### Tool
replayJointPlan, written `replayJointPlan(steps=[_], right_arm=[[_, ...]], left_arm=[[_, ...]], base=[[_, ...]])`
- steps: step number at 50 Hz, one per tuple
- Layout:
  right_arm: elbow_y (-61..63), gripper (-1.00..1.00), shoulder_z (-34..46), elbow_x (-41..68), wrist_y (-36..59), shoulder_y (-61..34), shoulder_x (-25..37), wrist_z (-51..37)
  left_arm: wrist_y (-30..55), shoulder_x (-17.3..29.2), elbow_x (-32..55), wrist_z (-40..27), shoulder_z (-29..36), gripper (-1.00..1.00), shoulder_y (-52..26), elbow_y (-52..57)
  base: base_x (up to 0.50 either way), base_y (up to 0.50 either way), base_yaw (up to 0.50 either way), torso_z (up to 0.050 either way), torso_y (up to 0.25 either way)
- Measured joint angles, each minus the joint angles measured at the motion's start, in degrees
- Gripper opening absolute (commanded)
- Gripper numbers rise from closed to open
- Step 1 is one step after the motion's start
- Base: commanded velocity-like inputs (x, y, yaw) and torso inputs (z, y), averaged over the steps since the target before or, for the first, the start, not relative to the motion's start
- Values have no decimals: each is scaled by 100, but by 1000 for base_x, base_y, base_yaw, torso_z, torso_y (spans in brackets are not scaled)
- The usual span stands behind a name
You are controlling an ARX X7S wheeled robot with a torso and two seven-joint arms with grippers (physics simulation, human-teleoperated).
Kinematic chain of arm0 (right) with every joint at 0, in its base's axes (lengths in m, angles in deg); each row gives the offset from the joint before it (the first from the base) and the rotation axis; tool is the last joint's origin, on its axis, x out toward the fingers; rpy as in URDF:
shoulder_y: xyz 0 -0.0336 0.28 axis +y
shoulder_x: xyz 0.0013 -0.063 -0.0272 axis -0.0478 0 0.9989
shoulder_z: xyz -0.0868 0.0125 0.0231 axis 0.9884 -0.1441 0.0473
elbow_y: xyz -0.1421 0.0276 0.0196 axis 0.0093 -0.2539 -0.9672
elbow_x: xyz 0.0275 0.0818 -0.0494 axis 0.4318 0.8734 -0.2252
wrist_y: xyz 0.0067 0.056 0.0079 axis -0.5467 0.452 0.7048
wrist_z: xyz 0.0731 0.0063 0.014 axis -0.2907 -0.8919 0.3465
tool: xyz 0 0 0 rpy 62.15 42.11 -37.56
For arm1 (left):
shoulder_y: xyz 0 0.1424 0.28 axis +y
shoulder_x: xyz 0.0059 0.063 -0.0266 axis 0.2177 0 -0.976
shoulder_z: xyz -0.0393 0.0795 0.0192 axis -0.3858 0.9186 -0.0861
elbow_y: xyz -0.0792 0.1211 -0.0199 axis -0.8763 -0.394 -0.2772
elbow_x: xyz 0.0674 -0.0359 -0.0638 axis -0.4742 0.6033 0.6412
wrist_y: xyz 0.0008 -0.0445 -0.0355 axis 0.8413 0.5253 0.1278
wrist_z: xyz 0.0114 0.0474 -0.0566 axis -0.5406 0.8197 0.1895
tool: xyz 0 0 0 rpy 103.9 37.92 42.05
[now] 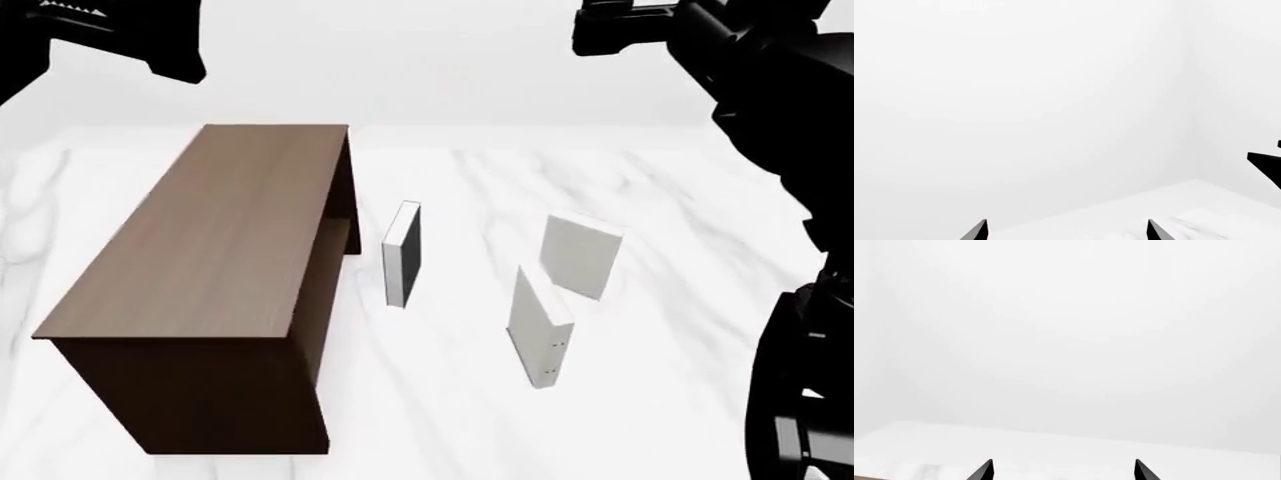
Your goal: Pick up the book on the right and place it under the cabinet shelf.
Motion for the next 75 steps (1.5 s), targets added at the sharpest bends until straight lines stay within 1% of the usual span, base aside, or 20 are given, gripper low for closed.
replayJointPlan(steps=[15, 24, 28, 33, 38, 48, 53, 62, 75], right_arm=[[-89, 100, 30, 3, -21, -34, 13, -1], [-226, 100, 71, -17, -86, -92, 25, 38], [-502, 100, 204, -63, -186, -243, 64, 216], [-1207, 100, 614, -225, -512, -604, 157, 796], [-2208, 100, 1200, -495, -1028, -1096, 210, 1653], [-5129, 100, 2536, -1340, -2617, -2388, 45, 3805], [-6137, 100, 3036, -1807, -3172, -2829, -7, 4677], [-7061, 100, 3668, -2555, -3761, -3155, -98, 5639], [-7525, 100, 4459, -3183, -4136, -3144, -208, 6335]], left_arm=[[-75, 68, 85, -23, 55, 100, -11, -18], [-117, 102, 165, -65, 61, 100, -7, -34], [-122, 115, 267, -134, 41, 100, -30, -57], [-115, 133, 525, -310, -13, 100, -91, -116], [-117, 161, 949, -604, -66, 100, -184, -224], [-142, 252, 1891, -1211, 28, 100, -442, -462], [-199, 294, 2358, -1514, 167, 100, -555, -611], [-423, 391, 3315, -2060, 478, 100, -811, -817], [-705, 548, 4494, -2606, 981, 100, -1410, -870]], base=[[341, -116, 0, 0, 1], [0, 0, 0, 0, 1], [0, 0, 0, 0, 0], [0, 0, 0, 0, 0], [0, 0, 0, 0, 0], [0, 0, 0, 0, 0], [0, 0, 0, 0, 0], [0, 0, 0, 0, 0], [0, 0, 0, 0, 0]])
